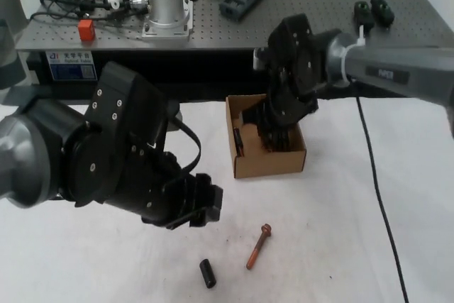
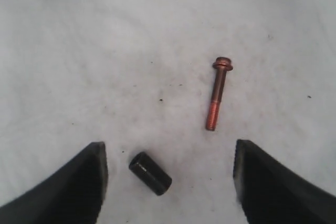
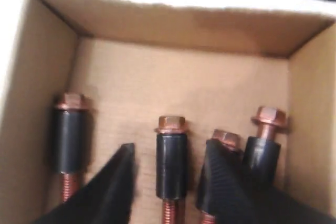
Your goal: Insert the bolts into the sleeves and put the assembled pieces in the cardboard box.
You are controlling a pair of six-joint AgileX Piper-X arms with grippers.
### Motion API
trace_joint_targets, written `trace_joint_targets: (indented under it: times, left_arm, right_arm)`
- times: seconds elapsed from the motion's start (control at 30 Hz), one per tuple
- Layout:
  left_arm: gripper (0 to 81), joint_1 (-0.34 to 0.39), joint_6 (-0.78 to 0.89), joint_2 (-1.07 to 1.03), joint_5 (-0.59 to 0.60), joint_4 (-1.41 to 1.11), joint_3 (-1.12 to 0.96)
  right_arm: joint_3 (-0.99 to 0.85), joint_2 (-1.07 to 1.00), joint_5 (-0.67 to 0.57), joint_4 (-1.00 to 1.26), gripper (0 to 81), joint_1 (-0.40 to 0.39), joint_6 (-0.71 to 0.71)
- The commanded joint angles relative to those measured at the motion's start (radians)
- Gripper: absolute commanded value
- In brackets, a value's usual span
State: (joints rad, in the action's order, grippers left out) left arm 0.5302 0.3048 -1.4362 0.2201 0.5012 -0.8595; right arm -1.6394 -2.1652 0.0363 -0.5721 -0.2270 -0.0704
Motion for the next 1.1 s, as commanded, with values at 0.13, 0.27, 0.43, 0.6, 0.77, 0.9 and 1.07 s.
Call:
trace_joint_targets:
  times: [0.13, 0.27, 0.43, 0.6, 0.77, 0.9, 1.07]
  left_arm:
    - [49.4, -0.001, -0.014, 0.007, -0.16, 0.026, -0.004]
    - [49.4, -0.001, -0.014, 0.01, -0.265, 0.038, -0.004]
    - [49.4, -0.001, 0.024, 0.033, -0.429, 0.095, -0.004]
    - [49.4, -0.001, 0.031, 0.063, -0.443, 0.097, -0.004]
    - [49.4, -0.001, 0.031, 0.081, -0.44, 0.097, -0.004]
    - [49.4, -0.001, 0.031, 0.081, -0.44, 0.101, -0.004]
    - [49.4, -0.001, 0.023, 0.081, -0.44, 0.104, 0.0]
  right_arm:
    - [0.07, 0.279, -0.02, -0.185, 34.9, -0.027, -0.093]
    - [0.281, 0.427, -0.014, -0.223, 34.9, -0.104, -0.203]
    - [0.462, 0.469, -0.036, -0.207, 34.9, -0.178, -0.37]
    - [0.515, 0.446, -0.086, -0.208, 34.9, -0.218, -0.474]
    - [0.52, 0.418, -0.08, -0.176, 34.9, -0.244, -0.545]
    - [0.518, 0.369, -0.117, -0.163, 34.9, -0.257, -0.611]
    - [0.518, 0.32, -0.134, -0.132, 34.9, -0.263, -0.661]
